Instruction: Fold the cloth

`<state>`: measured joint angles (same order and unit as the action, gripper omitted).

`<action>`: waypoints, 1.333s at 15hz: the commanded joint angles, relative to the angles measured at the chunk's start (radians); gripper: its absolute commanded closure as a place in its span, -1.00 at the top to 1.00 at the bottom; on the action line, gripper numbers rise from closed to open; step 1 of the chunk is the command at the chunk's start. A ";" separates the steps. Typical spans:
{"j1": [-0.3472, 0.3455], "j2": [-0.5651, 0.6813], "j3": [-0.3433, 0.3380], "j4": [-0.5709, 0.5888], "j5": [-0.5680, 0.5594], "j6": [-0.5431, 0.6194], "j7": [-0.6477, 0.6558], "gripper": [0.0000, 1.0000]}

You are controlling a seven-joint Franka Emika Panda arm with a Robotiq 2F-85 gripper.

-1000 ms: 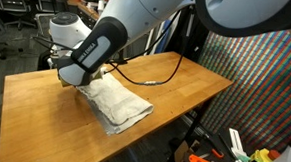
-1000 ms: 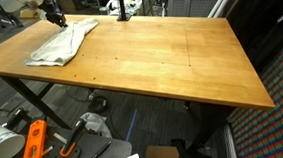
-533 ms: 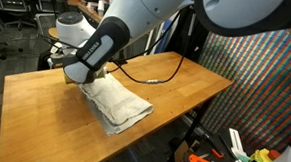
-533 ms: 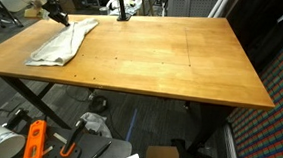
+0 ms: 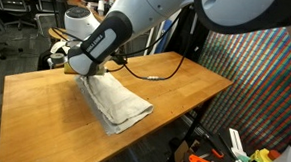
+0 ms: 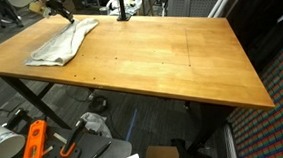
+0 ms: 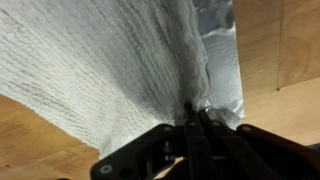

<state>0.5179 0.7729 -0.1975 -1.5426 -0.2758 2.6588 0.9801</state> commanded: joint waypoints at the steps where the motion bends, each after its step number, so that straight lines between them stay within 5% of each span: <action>1: -0.003 0.005 -0.010 0.033 0.017 -0.003 0.082 -0.96; 3: -0.003 0.009 -0.009 0.037 0.011 -0.002 0.108 -0.95; 4: -0.003 0.011 -0.004 0.034 0.004 -0.004 0.104 -0.55; 14: -0.017 -0.085 -0.024 -0.075 -0.078 0.031 0.054 0.92; 20: -0.136 -0.154 0.077 -0.145 -0.015 0.014 -0.148 1.00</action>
<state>0.4458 0.6912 -0.1947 -1.6085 -0.3295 2.6632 0.9531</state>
